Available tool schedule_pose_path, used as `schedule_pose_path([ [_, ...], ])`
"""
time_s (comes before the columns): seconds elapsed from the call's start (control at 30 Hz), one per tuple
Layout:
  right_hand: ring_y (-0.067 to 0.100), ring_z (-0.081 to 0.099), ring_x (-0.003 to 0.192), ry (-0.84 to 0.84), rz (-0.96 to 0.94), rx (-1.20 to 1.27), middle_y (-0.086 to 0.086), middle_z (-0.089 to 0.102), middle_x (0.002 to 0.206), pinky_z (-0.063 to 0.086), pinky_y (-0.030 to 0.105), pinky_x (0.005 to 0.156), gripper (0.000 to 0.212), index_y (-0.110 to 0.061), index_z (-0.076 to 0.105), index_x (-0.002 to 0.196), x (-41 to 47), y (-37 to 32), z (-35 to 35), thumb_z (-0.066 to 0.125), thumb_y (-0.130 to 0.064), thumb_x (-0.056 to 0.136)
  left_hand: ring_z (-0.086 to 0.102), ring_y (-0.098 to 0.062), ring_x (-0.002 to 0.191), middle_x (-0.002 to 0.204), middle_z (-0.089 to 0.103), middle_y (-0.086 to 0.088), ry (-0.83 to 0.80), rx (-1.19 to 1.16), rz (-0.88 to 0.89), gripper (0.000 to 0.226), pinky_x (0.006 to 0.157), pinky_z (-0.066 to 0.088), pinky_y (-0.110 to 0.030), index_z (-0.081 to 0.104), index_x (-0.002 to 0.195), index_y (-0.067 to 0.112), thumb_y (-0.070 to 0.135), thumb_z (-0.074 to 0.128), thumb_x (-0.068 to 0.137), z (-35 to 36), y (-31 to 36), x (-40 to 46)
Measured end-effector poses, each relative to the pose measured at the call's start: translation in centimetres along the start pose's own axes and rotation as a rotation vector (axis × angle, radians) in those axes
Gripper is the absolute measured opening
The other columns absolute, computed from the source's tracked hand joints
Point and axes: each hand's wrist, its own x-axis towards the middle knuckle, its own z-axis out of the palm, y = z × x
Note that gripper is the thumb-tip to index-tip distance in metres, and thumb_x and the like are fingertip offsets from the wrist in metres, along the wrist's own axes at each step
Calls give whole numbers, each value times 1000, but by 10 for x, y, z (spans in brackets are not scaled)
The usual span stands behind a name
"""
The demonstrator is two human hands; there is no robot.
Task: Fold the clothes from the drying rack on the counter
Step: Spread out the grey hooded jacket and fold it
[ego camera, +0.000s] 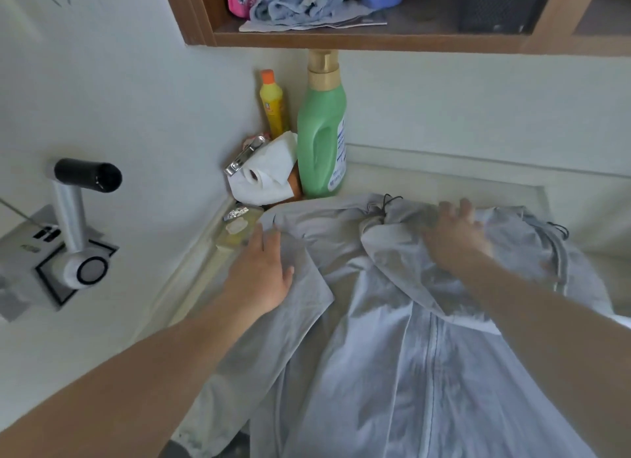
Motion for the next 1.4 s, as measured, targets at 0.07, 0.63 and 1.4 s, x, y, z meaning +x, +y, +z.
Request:
schedule_pose_path([
  [0.07,43,41,128,24,-108,6,12,30,151,42,57,99,66,-17,34,145,-29,-24,6,43,-60,96,15,-34,154,169,2,-9,-107,-14,-46,78,115,35,-56,24,155,21,65,46,95,4,2,-24],
  [0.63,35,42,125,2,-531,-202,8,45,136,41,46,105,49,-17,47,133,-100,-130,27,42,-21,84,40,-36,127,137,42,-6,20,-295,-542,44,104,41,-49,50,131,23,43,62,92,26,-102,-148],
  [1.4,27,17,153,-244,-795,-169,9,21,166,15,39,125,60,-22,29,155,-148,-159,108,46,-43,102,38,-19,67,82,48,-8,-111,-1823,-1191,32,67,40,-32,60,109,8,29,73,88,69,-123,-225],
])
